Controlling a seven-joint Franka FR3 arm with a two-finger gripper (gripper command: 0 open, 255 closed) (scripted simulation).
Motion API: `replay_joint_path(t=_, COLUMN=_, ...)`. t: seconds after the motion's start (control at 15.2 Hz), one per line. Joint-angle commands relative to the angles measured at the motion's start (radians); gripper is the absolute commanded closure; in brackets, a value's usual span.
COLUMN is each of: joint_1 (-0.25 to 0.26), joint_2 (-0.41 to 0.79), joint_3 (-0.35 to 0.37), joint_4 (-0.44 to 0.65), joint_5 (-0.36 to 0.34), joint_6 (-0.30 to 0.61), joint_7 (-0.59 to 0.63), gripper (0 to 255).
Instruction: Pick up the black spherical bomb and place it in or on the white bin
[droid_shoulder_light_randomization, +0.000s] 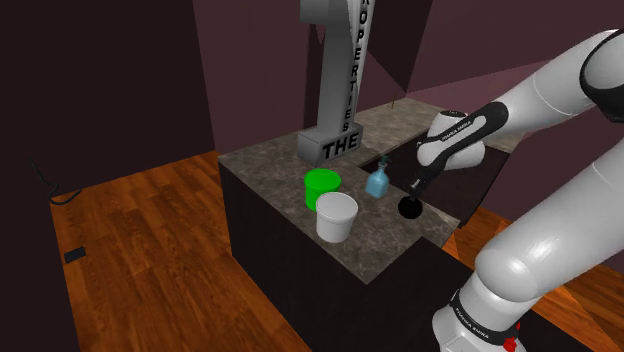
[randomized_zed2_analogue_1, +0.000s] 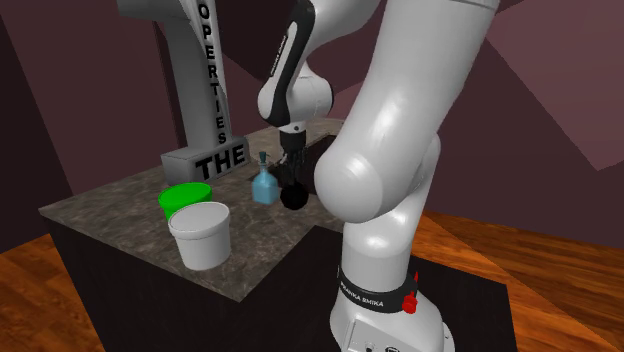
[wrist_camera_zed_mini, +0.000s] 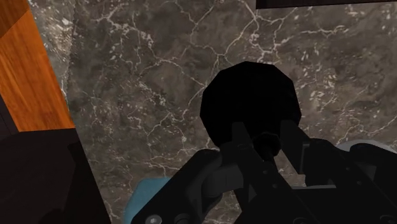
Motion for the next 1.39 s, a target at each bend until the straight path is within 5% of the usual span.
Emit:
replay_joint_path(t=0.0, joint_1=-0.007, joint_2=-0.033, joint_3=0.007, joint_4=0.007, joint_5=-0.012, joint_6=-0.040, joint_7=0.006, gripper=255)
replay_joint_path(t=1.19, joint_1=-0.027, joint_2=-0.235, joint_3=0.067, joint_4=0.110, joint_5=-0.029, joint_6=-0.340, joint_7=0.024, gripper=255)
replay_joint_path(t=1.32, joint_1=0.000, joint_2=-0.225, joint_3=0.106, joint_4=0.122, joint_5=-0.011, joint_6=-0.350, joint_7=0.073, gripper=255)
